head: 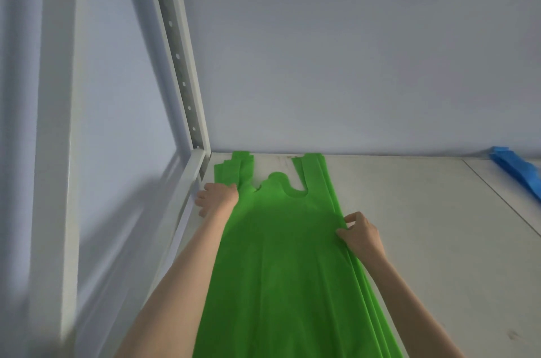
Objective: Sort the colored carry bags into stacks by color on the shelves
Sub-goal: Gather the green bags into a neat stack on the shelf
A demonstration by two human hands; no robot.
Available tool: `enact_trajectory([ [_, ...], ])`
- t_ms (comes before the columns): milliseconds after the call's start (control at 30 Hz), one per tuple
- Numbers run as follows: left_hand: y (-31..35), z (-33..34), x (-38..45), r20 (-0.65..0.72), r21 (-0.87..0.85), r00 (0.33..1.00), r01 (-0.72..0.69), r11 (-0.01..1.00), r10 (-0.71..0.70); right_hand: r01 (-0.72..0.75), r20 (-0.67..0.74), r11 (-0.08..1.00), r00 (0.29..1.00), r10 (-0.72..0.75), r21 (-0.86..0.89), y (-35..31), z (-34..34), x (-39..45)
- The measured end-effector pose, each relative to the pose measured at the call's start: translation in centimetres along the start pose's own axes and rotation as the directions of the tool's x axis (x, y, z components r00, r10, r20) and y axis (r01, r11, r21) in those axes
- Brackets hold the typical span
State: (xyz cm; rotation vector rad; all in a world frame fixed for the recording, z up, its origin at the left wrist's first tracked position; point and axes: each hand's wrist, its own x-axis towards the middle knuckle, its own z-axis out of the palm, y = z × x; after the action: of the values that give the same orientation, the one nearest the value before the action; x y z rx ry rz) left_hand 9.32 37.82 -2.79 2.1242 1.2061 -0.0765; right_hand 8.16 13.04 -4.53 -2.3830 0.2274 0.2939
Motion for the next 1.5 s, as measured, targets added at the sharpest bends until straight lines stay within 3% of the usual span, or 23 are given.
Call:
enact_trajectory([
  [100,0.2,-0.9,0.2,0.089,0.069,0.995,-0.055,0.996,0.048,-0.008,0.002,1.000,1.000,0.008,0.008,0.0,0.0,0.1],
  [233,-0.9,-1.8,0.2,0.315,0.072,0.947,-0.092,0.993,0.065,-0.005,0.001,1.000,1.000,0.005,0.011,0.2,-0.1,0.1],
  [333,-1.5,-2.3,0.1,0.336,0.088,0.939,-0.105,0.991,0.070,0.003,0.002,1.000,1.000,-0.003,0.013,0.2,0.0,0.0],
  [400,-1.6,-2.2,0.3,0.320,-0.036,0.936,-0.141,0.989,0.145,0.002,0.008,1.000,1.000,-0.003,0.014,0.1,-0.1,0.0],
  [500,-1.4,-1.7,0.6,0.251,-0.371,0.923,-0.187,0.910,0.292,-0.012,0.017,1.000,1.000,0.012,0.016,0.1,-0.2,0.0],
  [567,-1.1,-1.7,0.8,0.287,-0.527,0.908,-0.116,0.842,0.305,-0.015,0.021,1.000,1.000,0.015,0.017,0.2,-0.3,0.0],
  [733,-0.6,-1.5,2.1,0.498,-0.534,0.827,0.056,0.844,0.261,-0.011,0.026,1.000,1.000,0.010,0.013,0.1,-0.3,-0.1],
  [867,0.1,-1.6,1.3,0.366,-0.510,0.858,-0.139,0.849,0.360,-0.013,0.031,1.000,0.999,0.013,0.015,0.2,-0.5,-0.2],
  [1000,-0.4,-2.3,0.5,0.246,-0.483,0.734,-0.472,0.737,0.632,-0.020,0.037,1.000,0.999,0.019,0.017,0.1,-0.5,0.0],
  [1067,-0.7,-2.4,0.2,0.262,-0.455,0.707,-0.509,0.730,0.656,-0.025,0.043,1.000,0.999,0.024,0.014,0.1,-0.5,0.0],
  [1167,-1.0,-1.3,1.3,0.267,-0.320,0.812,-0.432,0.843,0.518,-0.025,0.049,1.000,0.999,0.024,0.008,0.1,-0.5,0.0],
  [1267,-0.7,-0.3,2.4,0.075,-0.229,0.904,-0.395,0.890,0.421,-0.011,0.025,1.000,1.000,0.011,-0.004,0.1,-0.5,0.0],
  [1400,-1.0,0.6,2.5,0.089,0.020,0.959,-0.271,0.962,0.269,-0.011,0.001,1.000,1.000,0.011,0.008,0.2,-0.5,-0.1],
  [1500,-1.5,1.1,2.0,0.099,0.084,0.976,-0.204,0.975,0.196,-0.021,-0.020,1.000,1.000,0.021,0.006,0.0,-0.4,-0.1],
])
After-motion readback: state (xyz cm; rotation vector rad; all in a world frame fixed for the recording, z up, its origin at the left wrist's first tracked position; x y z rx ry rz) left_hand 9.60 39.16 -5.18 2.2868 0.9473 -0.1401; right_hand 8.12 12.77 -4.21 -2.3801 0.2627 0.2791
